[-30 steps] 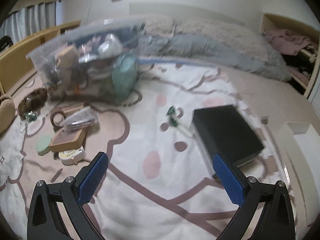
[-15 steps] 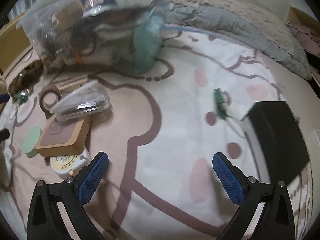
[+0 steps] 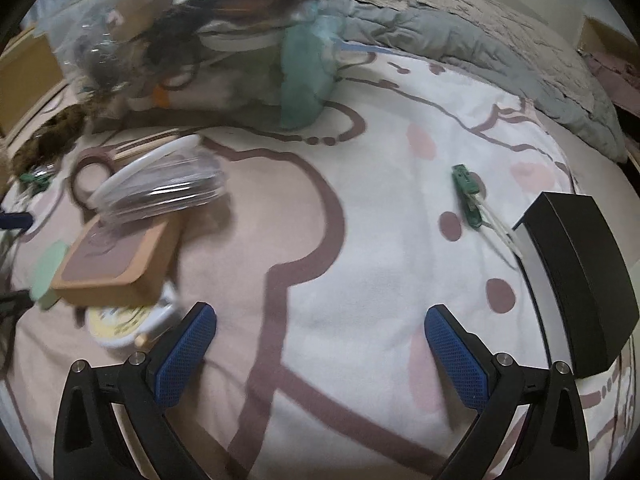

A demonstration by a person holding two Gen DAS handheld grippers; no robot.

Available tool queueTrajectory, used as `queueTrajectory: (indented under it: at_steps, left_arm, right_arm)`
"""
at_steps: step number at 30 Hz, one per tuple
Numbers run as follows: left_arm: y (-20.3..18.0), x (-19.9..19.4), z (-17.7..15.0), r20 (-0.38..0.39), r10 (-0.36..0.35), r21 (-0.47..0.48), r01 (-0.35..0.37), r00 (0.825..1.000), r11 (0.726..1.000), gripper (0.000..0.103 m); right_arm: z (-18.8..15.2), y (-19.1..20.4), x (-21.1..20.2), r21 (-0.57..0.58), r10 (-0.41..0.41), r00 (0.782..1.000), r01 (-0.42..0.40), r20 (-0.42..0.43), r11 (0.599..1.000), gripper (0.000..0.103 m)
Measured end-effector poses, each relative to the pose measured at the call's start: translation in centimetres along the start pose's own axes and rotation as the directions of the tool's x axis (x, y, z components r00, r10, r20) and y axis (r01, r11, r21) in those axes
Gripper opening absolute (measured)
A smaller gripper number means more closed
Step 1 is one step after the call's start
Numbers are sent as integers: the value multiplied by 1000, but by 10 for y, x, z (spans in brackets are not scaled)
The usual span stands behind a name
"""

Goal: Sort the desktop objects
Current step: 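Lower both tools toward the loose items beside the clear box, then grasp the mint-green compact with the left tool while the right tool grasps the tape measure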

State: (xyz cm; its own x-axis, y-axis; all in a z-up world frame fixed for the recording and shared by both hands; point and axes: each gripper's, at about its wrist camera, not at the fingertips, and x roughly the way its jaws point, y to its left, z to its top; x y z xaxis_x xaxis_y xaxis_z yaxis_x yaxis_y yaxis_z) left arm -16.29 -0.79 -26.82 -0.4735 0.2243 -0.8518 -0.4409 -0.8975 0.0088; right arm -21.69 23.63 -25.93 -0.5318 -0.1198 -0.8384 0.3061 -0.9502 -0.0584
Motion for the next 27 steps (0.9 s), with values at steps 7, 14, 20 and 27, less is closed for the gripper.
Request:
queueTrajectory:
  at_steps: [7, 14, 20, 27]
  left_arm:
    - [-1, 3, 0, 10, 13, 6, -13, 1000, 1000, 103]
    - [0, 3, -2, 15, 12, 5, -12, 1000, 1000, 103]
    - [-2, 1, 1, 28, 11, 10, -11, 1000, 1000, 103]
    - [-13, -7, 8, 48, -63, 30, 61, 997, 998, 96]
  right_arm:
    - [-14, 16, -14, -98, 116, 993, -116, -10, 988, 103]
    - [-19, 56, -36, -247, 270, 963, -268, -28, 931, 103]
    - [-3, 84, -21, -263, 180, 983, -182, -31, 948, 103]
    - [5, 79, -4, -189, 192, 980, -197, -45, 962, 103]
